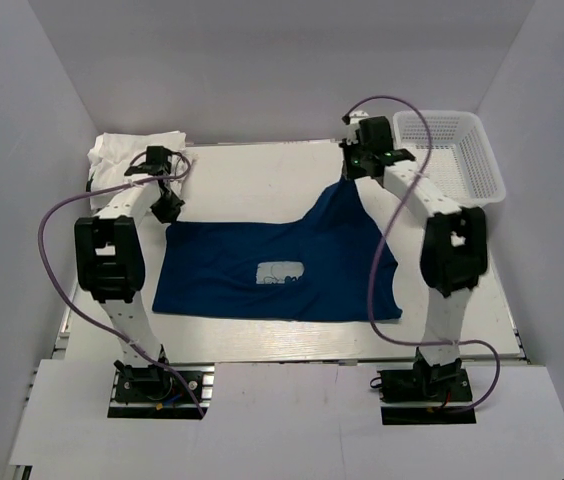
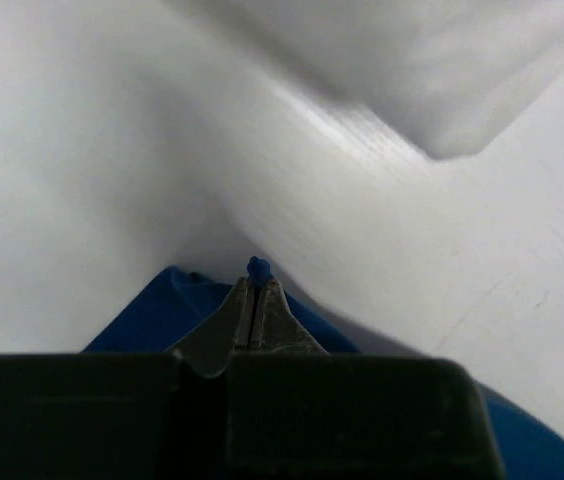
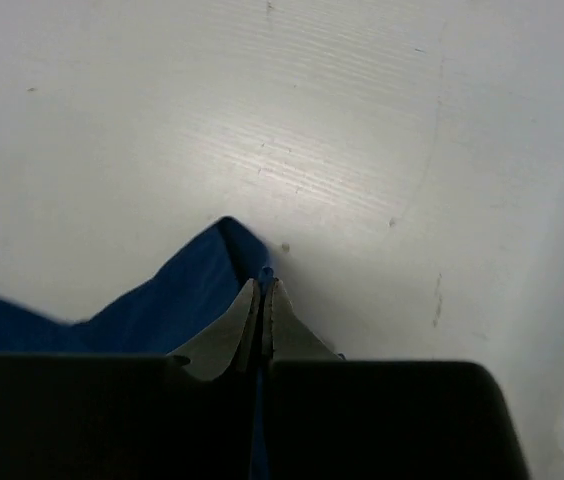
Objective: Fold and stack the t-shirts
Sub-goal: Grap the side of the flattened tshirt furthest away from the robot with both arms, then fold the other side of the tshirt into a rectangle
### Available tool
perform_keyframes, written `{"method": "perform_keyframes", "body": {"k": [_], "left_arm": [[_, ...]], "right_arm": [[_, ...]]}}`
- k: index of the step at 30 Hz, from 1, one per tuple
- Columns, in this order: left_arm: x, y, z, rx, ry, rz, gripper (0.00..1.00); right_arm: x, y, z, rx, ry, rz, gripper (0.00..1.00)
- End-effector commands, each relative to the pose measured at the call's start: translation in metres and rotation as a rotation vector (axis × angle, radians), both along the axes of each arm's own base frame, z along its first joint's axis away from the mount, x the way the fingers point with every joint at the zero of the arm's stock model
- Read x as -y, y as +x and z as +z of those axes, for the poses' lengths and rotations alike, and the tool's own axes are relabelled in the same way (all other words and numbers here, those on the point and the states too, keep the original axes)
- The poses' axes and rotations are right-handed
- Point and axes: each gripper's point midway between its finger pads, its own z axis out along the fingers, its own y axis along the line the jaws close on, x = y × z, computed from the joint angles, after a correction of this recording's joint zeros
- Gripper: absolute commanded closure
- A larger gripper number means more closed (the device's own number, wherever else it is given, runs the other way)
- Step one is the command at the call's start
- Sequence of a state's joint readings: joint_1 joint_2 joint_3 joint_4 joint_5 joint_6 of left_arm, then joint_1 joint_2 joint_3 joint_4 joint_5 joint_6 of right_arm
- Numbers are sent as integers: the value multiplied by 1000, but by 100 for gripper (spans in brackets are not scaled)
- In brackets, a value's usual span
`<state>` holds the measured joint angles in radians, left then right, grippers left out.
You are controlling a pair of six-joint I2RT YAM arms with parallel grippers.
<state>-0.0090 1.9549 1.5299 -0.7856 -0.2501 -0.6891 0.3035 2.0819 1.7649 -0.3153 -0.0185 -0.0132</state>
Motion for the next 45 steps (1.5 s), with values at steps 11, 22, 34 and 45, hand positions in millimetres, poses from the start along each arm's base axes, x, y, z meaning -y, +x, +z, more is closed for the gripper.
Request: {"method": "perform_keyframes", "body": {"k": [11, 22, 34, 45], "left_arm": [[-5, -65, 57, 173, 5, 37, 100], [-5, -118, 10, 94, -16, 104, 100], [-16, -151, -3, 15, 39, 168, 8], [-2, -125, 57, 122, -35, 111, 0]], "right_arm": [[10, -142, 81, 182, 40, 122, 100], [39, -232, 15, 31, 39, 28, 100], [73, -326, -54, -292, 148, -274, 27], [29, -300, -8, -175, 234, 12, 10]]}}
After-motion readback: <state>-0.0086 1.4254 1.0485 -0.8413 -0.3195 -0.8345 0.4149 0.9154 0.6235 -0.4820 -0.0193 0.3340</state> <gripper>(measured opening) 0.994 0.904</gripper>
